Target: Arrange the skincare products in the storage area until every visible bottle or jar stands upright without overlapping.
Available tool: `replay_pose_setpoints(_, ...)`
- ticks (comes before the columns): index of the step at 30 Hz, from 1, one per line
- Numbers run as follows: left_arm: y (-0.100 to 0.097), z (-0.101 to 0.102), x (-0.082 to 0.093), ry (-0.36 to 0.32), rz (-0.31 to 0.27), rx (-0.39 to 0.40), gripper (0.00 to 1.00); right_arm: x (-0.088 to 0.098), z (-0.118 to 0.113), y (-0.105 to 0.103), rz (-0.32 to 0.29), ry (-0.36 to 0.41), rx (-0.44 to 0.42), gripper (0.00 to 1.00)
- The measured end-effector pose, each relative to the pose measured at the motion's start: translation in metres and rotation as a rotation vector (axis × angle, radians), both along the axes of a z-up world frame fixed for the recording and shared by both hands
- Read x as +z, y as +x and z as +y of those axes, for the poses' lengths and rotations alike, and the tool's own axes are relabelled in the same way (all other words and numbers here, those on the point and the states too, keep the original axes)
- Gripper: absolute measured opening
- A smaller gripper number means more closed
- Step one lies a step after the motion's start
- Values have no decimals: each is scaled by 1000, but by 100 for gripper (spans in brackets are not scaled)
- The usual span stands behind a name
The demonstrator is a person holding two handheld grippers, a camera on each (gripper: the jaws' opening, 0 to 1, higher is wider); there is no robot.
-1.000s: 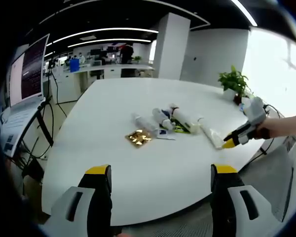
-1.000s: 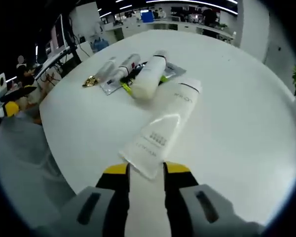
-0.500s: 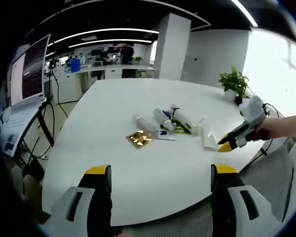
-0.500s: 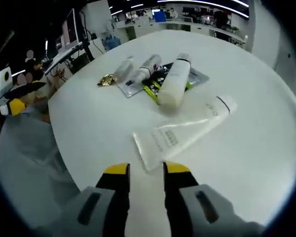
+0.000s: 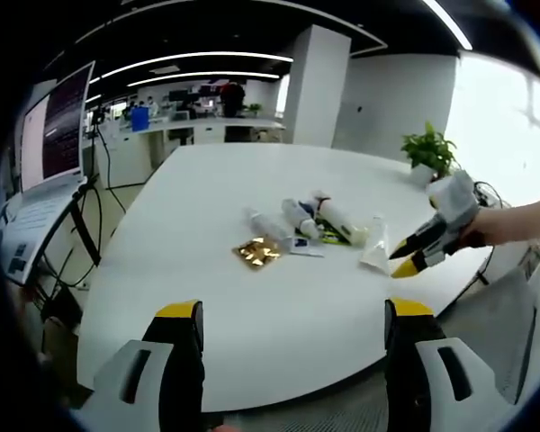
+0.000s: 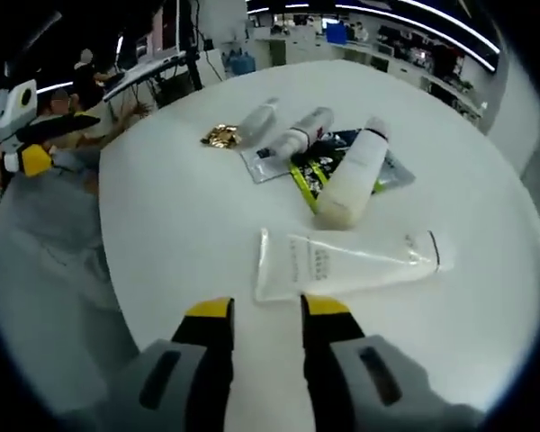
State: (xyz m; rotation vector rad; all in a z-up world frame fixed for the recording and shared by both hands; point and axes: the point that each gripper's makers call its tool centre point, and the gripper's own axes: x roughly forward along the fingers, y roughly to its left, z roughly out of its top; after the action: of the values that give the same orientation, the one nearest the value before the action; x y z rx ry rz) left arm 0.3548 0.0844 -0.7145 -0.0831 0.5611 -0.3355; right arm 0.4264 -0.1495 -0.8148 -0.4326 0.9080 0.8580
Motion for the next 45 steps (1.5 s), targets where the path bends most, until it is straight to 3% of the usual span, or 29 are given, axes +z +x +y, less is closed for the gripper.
replay_pose_setpoints(8,0,0,0,0,4,2,80,11,-20,25,-63,-14,42,36)
replay_pose_setpoints(10,0,-1,0,1,5,1,80,12,-26,35,-101,-56,95,41)
replay_pose_setpoints(13,-1,-1,0,2,6,0,80,13,-29,47,-189,-150,274,51)
replay_pose_setpoints(14,-1,-1,0,2,6,1,80,11,-30,47,-189,-171,301,53)
replay_pose_setpoints(15,-1,-2,1,2,7,2,80,8,-33,48,-191,-231,384,54)
replay_pose_setpoints(18,0,-2,1,2,7,5,80,8,-33,55,-211,-265,448,55)
replay_pose_setpoints(23,0,-1,2,2,7,11,80,10,-28,70,-200,-220,431,57)
replay_pose_setpoints(28,0,-1,1,2,8,14,80,1,-19,73,-171,-201,491,61)
replay_pose_setpoints(31,0,-1,1,3,13,14,80,-10,-22,71,-149,-268,589,58)
replay_pose_setpoints(32,0,-1,1,4,14,13,80,-10,-20,67,-116,-244,597,54)
replay_pose_setpoints(33,0,-1,0,5,15,12,80,-7,-16,71,-130,-218,577,52)
replay_pose_setpoints(38,1,1,1,-6,14,24,80,-9,-18,69,-125,-235,586,48)
replay_pose_setpoints(45,2,8,0,-11,6,48,80,-13,-18,66,-19,-198,547,42)
